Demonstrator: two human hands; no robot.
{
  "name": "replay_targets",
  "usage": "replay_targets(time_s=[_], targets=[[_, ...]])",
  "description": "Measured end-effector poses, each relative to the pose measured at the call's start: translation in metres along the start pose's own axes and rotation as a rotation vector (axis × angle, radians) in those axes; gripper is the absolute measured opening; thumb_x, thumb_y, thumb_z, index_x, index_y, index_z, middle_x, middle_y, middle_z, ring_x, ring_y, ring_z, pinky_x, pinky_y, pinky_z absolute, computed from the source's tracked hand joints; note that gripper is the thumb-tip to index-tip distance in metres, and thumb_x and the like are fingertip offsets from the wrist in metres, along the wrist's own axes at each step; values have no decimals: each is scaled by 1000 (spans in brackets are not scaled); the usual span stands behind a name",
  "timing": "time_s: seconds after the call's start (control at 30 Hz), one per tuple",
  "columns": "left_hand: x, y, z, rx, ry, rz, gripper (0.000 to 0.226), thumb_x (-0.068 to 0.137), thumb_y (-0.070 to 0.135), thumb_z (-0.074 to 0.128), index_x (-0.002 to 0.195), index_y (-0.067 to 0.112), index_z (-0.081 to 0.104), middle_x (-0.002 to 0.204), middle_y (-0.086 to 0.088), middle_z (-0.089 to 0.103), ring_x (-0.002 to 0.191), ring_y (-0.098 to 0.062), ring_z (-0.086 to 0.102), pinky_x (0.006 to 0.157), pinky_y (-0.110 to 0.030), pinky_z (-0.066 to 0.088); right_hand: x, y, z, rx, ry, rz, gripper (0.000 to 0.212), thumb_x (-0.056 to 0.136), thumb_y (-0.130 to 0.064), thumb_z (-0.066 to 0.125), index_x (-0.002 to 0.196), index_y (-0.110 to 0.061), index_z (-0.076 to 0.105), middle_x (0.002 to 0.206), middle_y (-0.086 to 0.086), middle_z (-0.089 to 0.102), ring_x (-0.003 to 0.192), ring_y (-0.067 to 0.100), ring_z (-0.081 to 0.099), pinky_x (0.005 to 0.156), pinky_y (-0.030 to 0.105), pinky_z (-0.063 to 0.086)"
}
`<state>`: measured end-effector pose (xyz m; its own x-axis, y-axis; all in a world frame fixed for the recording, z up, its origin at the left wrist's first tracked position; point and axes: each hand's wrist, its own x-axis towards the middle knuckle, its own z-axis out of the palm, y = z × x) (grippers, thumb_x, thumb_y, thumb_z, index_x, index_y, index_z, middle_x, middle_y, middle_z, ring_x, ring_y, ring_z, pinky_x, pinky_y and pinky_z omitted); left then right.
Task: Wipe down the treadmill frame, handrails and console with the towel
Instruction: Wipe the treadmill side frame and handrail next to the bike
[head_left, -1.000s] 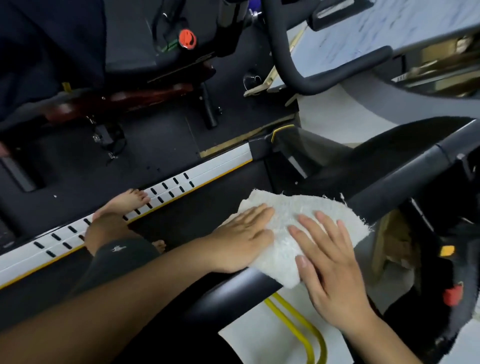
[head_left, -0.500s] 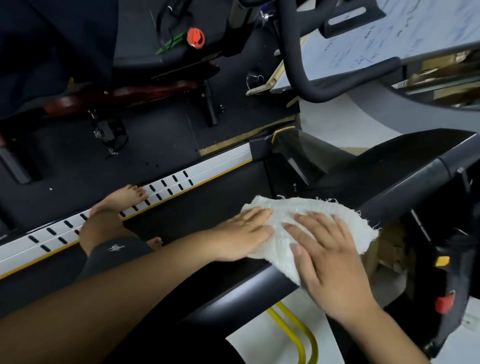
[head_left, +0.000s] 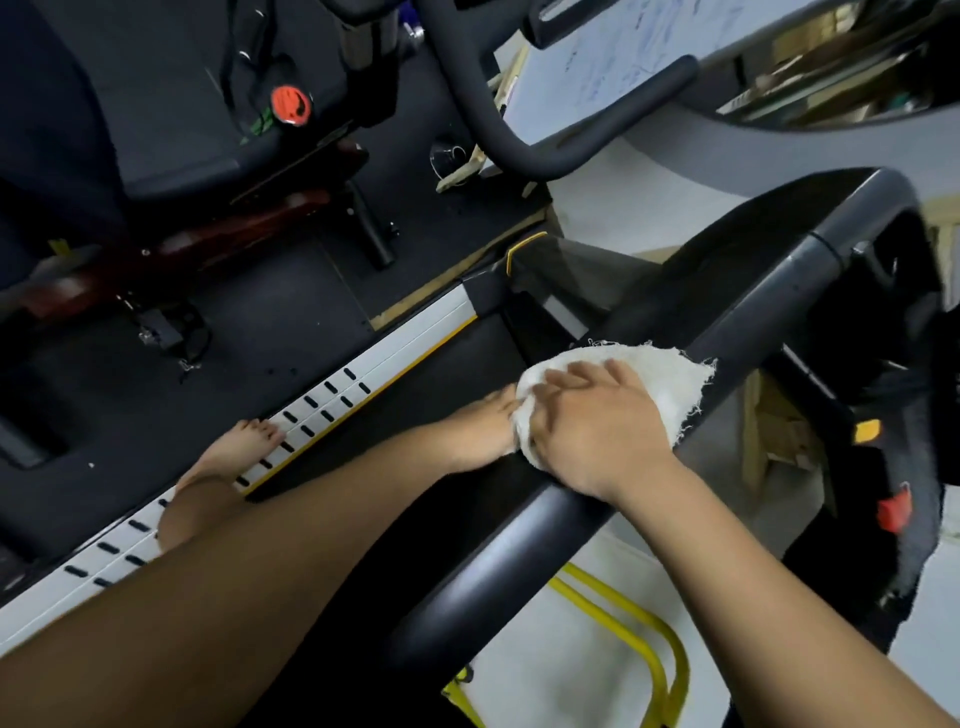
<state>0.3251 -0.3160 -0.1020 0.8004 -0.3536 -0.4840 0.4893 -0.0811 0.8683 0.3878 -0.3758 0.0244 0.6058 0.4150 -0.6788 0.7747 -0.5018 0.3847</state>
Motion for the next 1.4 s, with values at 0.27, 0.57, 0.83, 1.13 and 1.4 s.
replay_targets(time_s=[0.27, 0.57, 0.83, 1.13, 1.4], targets=[[-54, 19, 14, 97, -29, 84, 77, 90, 58, 5, 158, 23, -5, 165, 7, -14, 149, -5, -16, 124, -34, -4, -100, -5, 46, 404, 350, -5, 51, 103, -34, 21, 148, -19, 39, 159, 2, 24, 150, 27, 11, 118, 57, 13], [23, 29, -7, -323, -24, -67, 64, 81, 72, 35, 139, 47, 45, 146, 0, 51, 121, -23, 60, 101, -48, 50, -69, -18, 41, 393, 394, 241, 52, 101, -36, 26, 147, -18, 41, 157, 1, 30, 150, 24, 10, 121, 50, 4], [-46, 59, 11, 242, 45, 215, 53, 106, 27, 15, 152, 4, 25, 165, 0, -6, 152, -14, -10, 119, -24, -7, -121, -44, 73, 823, 402, 205, 55, 102, -40, 20, 152, -36, -2, 162, -12, -14, 148, 18, -18, 114, 11, -9], [-2, 93, 3, 26, 75, 111, 53, 108, 41, 16, 158, 31, 4, 166, 12, 2, 152, -10, 3, 122, -32, 9, -73, -16, 68, 816, 600, 347, 58, 100, -29, 22, 155, -14, 16, 164, 2, -3, 149, 20, -17, 116, 17, -12], [-46, 69, 28, 616, 216, 381, 78, 90, 43, 11, 156, 4, 5, 164, -19, 0, 152, -33, -3, 124, -43, 5, -112, -71, 85, 2176, 723, 711, 42, 98, -29, 53, 137, -41, 42, 144, -11, 49, 127, 2, 50, 108, 36, 43]])
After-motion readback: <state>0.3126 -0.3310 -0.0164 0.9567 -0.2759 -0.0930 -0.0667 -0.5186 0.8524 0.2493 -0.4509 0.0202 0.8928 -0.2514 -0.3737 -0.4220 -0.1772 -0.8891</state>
